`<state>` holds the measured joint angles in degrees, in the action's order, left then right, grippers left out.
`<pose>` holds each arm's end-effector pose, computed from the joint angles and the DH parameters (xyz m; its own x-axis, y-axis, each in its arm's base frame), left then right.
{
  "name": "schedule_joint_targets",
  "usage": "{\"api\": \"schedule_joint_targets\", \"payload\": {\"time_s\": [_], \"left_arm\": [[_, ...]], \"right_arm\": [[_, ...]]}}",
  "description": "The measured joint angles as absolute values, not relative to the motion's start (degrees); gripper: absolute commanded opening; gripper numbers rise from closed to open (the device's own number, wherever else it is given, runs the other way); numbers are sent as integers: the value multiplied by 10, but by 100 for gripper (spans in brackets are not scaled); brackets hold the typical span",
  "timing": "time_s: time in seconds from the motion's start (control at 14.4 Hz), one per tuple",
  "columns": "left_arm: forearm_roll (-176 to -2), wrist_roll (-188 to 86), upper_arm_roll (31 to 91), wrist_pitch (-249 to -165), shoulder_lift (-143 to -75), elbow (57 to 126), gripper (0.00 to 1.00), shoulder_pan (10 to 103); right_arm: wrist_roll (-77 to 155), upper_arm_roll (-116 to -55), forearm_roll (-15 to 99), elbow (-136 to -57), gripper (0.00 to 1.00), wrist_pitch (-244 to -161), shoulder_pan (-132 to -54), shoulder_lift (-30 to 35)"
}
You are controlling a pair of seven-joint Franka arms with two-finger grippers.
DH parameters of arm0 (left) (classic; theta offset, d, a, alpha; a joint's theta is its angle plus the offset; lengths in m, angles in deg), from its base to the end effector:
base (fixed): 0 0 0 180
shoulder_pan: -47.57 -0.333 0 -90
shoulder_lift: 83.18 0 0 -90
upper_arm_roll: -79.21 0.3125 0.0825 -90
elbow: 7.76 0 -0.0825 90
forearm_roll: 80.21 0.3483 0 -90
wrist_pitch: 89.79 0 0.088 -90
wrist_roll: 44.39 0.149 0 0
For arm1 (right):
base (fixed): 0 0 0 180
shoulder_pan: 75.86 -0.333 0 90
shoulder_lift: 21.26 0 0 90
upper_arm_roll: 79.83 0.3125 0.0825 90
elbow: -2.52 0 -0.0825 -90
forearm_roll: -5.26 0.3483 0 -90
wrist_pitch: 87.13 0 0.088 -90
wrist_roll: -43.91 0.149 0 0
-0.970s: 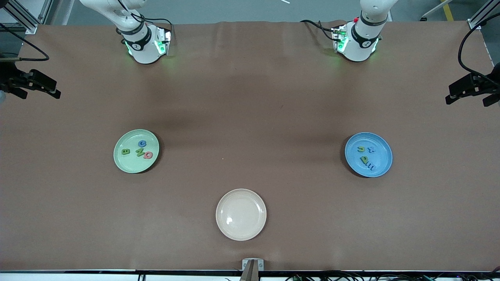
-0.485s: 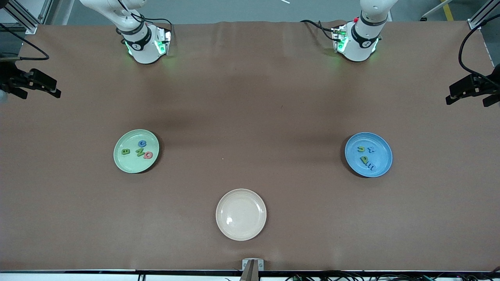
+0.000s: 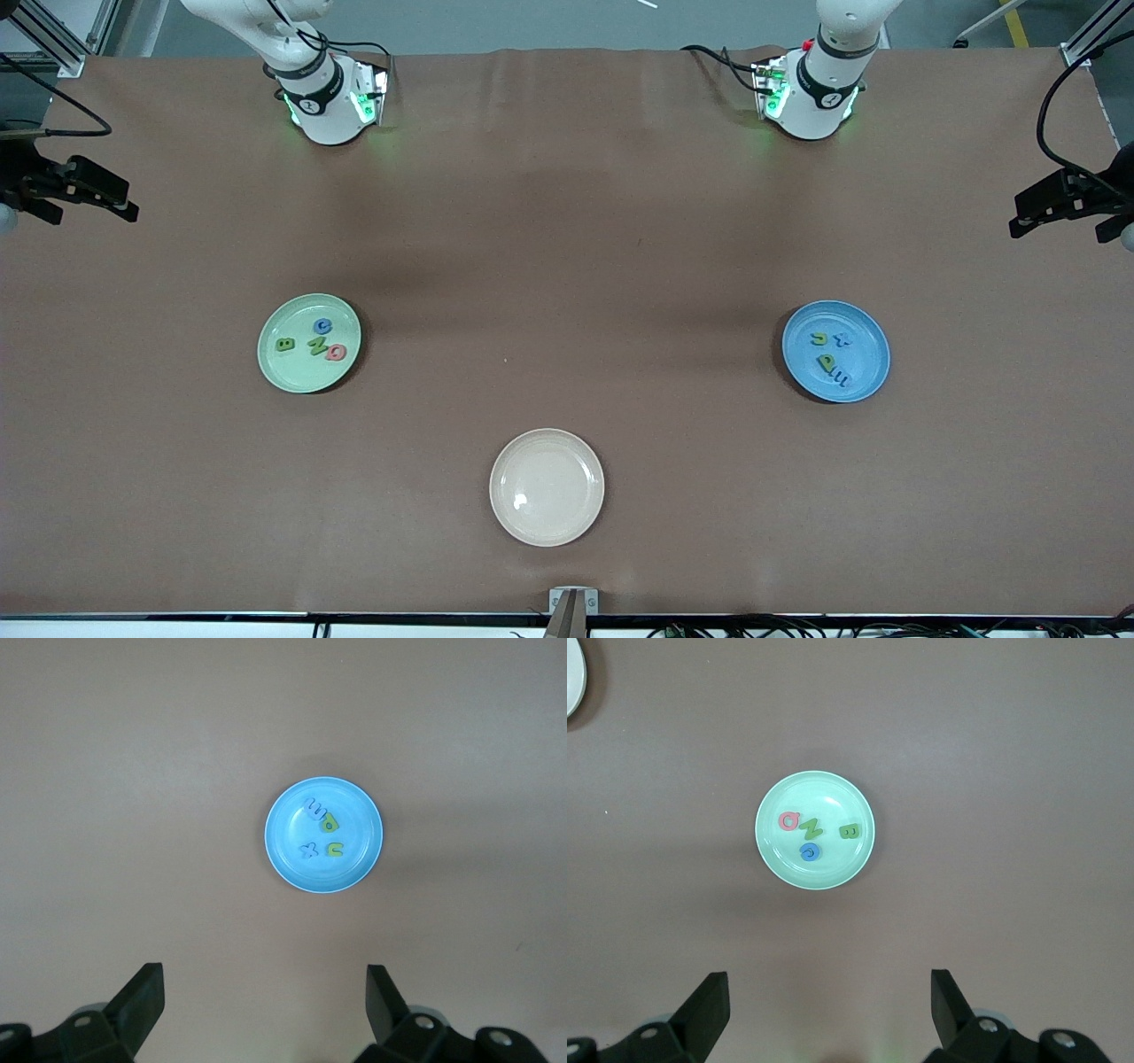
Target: Sort upper and lower case letters into plates
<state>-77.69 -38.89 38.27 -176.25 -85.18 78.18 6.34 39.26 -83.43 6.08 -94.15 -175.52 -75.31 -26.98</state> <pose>0.5203 0.0155 0.5906 0.9959 -0.0882 -0.0192 -0.0885 -0.9959 -0.0193 0.4807 -0.0341 0.5760 0.9990 0.0098 -0.0430 0.0087 -0.9997 -0.0241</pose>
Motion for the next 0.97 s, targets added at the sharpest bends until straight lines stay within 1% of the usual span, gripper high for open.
{"api": "schedule_joint_targets", "payload": {"time_s": [0.42,0.55,0.97], "left_arm": [[-777,-389,385,-1762,-852,782,100,63],[-777,-389,403,-1762,-852,782,100,81],[-777,-389,608,-1762,-852,782,100,302]], "right_arm": [[393,-834,61,-941,100,-1755,-753,-270],[392,-834,61,-941,100,-1755,-753,-270],[390,-834,61,-941,100,-1755,-753,-270]]}}
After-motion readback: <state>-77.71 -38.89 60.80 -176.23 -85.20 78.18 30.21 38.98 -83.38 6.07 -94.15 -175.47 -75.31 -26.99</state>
